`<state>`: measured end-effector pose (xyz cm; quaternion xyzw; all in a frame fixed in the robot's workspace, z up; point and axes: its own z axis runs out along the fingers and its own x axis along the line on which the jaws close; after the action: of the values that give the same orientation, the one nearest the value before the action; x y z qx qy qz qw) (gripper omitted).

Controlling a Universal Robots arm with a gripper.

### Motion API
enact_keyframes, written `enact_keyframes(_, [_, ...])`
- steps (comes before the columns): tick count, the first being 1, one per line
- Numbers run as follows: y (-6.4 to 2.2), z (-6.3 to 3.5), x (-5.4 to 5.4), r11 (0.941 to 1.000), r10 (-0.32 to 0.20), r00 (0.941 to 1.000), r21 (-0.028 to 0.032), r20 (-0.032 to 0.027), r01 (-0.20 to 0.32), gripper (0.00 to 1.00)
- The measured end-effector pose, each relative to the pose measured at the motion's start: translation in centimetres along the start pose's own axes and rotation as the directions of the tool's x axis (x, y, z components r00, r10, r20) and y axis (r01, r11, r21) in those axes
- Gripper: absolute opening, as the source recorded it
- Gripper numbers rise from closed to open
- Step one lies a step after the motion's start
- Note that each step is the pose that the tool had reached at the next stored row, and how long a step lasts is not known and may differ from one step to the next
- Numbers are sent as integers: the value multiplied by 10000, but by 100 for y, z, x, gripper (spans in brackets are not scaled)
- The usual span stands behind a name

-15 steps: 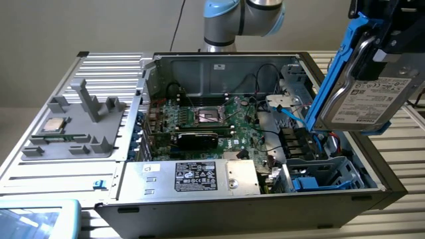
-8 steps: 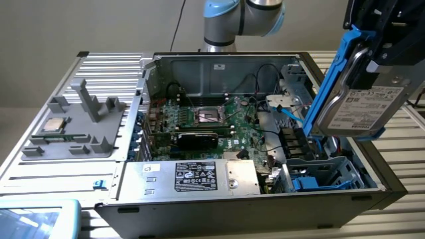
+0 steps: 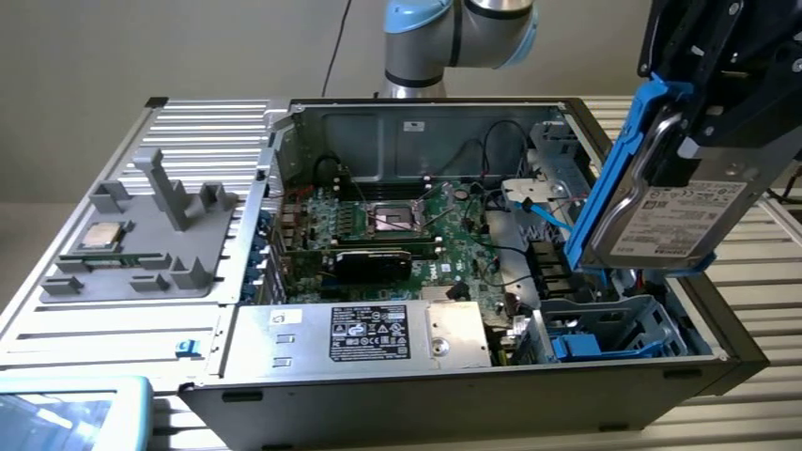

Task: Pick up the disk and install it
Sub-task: 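Insert the disk into the insertion slot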

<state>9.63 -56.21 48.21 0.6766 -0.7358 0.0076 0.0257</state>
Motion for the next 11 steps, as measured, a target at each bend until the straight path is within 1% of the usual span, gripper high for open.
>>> enact_keyframes(4, [3, 75, 1, 10000, 2, 10000, 0, 1, -2, 37])
enact_keyframes(8, [39, 149, 2, 10000, 1, 10000, 0, 3, -1, 37])
enact_keyframes(11, [53, 173, 5, 10000, -1, 10000, 0, 3, 1, 37])
